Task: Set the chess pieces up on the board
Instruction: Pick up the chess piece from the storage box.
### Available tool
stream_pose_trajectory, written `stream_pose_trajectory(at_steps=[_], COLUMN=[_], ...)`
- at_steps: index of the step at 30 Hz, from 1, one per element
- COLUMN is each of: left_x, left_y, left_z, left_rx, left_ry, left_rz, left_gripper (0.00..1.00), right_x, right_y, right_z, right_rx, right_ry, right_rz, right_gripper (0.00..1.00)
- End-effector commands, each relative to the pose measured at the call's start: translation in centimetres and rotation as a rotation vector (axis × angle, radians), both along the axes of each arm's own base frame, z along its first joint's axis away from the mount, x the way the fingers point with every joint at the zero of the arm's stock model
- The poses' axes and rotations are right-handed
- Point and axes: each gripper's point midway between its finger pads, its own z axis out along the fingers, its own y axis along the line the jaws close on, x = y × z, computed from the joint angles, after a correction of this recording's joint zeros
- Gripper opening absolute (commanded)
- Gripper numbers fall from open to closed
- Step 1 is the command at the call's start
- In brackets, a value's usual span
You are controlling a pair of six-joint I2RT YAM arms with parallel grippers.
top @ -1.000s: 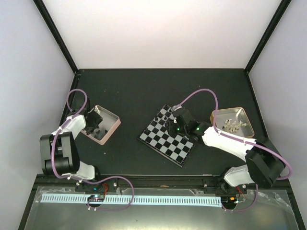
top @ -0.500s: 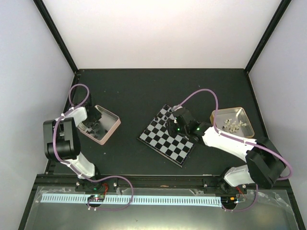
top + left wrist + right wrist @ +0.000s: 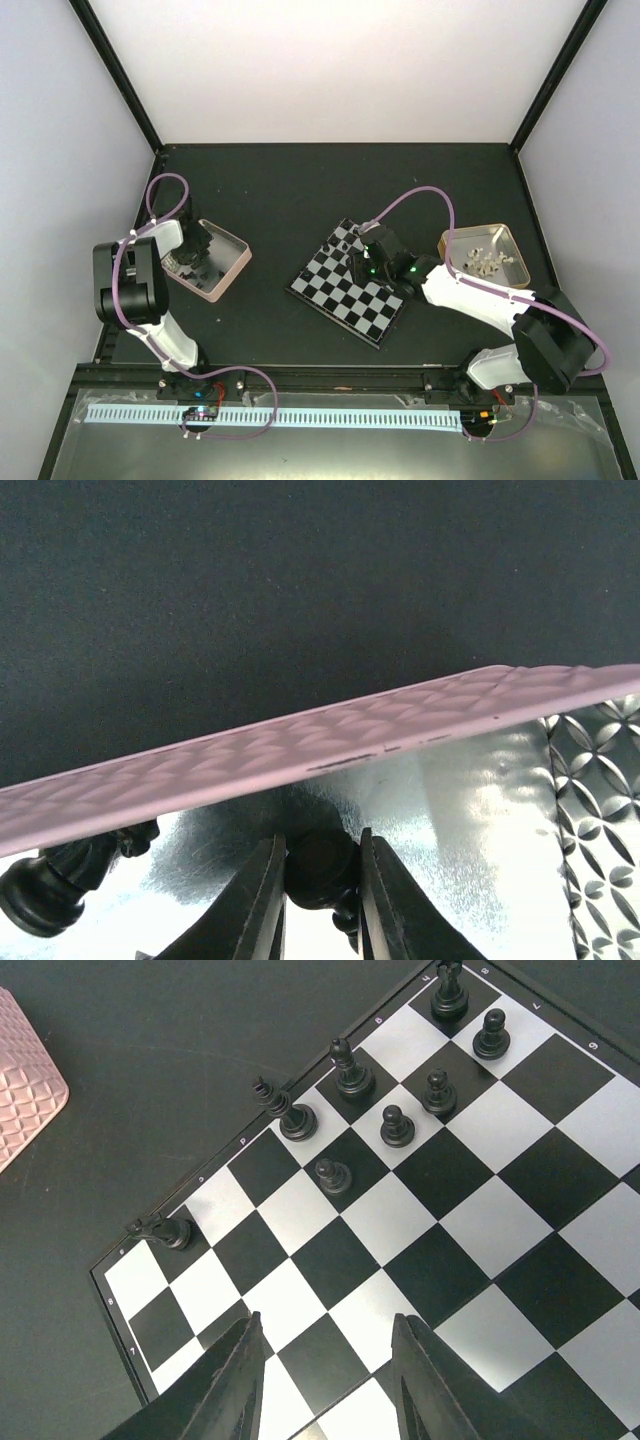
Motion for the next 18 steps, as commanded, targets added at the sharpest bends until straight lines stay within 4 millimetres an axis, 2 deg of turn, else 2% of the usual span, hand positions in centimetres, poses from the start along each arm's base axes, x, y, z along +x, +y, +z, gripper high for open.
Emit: stream_pose_trajectory(at_steps=[1,5,9,15,18], left_x=[0.6,0.8,0.7,0.4,-0.2], left_y=[0.7,0.2,-1.9,-8.8,-11.6], left_z=[0.6,2.2,4.3,8.7,10.7], left_rx=[0.024,0.005,-0.094,-0.439,-0.561], left_ry=[-0.019,-0.07,-0.155,-0.328,-0.379], left_rz=[-0.001,-0.01,-0.043,-0.156,-0.192], left_gripper=[0.12,0.12,0.12,0.12,0.12], right_x=[0.1,-0.1,-0.6,-1.6,-1.9], right_y=[-0.1,0.4,1.9,4.9,6.3], right_z=[1.0,1.5,2.7,5.5,7.0], right_rx=[0.021,0.046,0.123,0.29,0.37], right_ry=[-0.022,-0.028,-0.04,-0.04,-0.032], right_rz=[-0.012,0.008,0.083,0.2,0.243], right_gripper=[0.36,0.36,0.39,0.41,0.48])
